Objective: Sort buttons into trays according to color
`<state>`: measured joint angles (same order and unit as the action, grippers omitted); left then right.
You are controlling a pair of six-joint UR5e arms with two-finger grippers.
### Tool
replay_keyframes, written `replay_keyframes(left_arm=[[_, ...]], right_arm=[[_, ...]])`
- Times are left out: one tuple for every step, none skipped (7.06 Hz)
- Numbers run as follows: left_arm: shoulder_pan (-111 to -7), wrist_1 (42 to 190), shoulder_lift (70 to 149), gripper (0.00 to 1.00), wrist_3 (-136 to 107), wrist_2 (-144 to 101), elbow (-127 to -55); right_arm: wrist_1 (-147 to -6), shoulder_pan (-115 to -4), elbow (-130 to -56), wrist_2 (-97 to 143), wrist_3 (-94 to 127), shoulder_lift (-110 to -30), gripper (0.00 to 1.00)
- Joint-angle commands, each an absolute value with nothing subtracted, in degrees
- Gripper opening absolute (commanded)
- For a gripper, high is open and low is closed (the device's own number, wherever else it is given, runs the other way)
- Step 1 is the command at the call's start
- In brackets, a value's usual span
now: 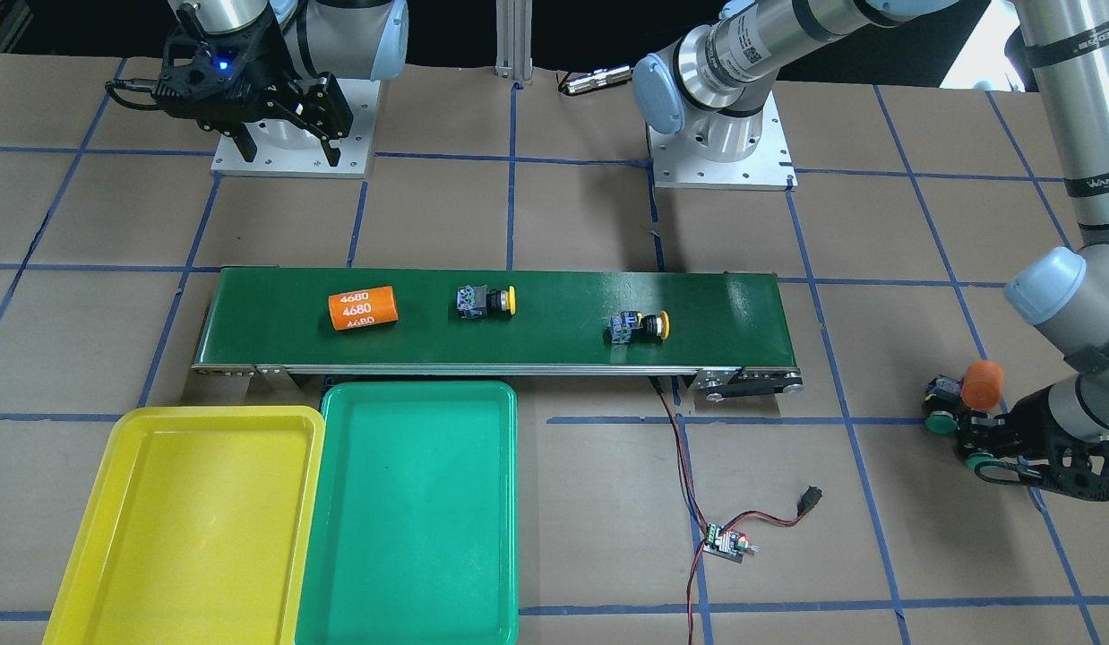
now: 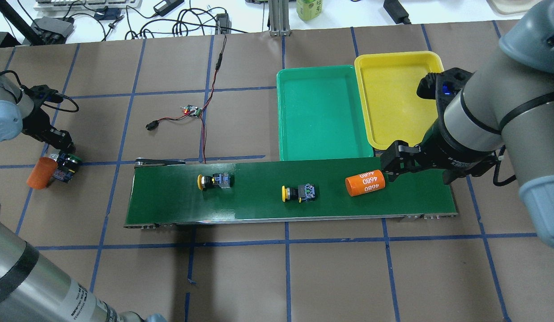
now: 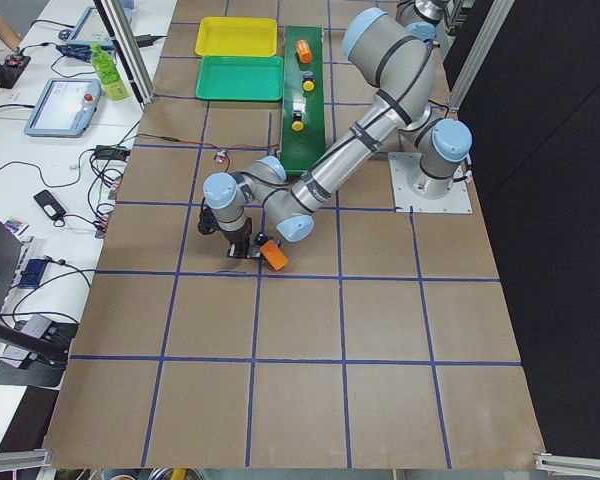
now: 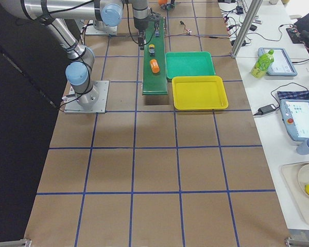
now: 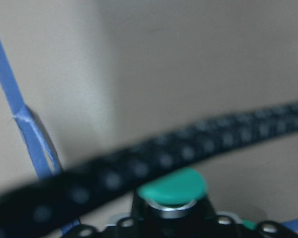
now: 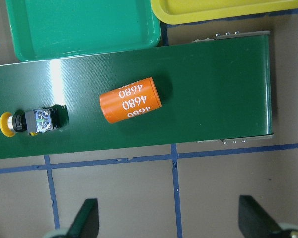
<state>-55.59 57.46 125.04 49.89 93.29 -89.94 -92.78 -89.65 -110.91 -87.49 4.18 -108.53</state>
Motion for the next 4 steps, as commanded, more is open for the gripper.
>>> replay_keyframes(left_arm=[[-59.6,61.7,121.1,0.0,44.2,93.5,-89.5],[-65.1,64.1,117.8,0.0,37.1,93.5,-90.1],[-69.7,65.3,114.1,0.0,30.6,92.7,-91.7],[-74.0,68.3,110.6,0.0,21.2,91.9,-93.1]], right_arm=[[-92.6,-89.3,-111.6,-87.5,3.8,-109.5,1.0],[-92.7,-89.0,-111.5,-87.6,4.0,-109.7,1.0],[-93.0,-88.6,-111.5,-87.2,4.7,-109.7,1.0],[-94.3,-88.5,-111.6,-87.3,6.1,-109.5,1.0]])
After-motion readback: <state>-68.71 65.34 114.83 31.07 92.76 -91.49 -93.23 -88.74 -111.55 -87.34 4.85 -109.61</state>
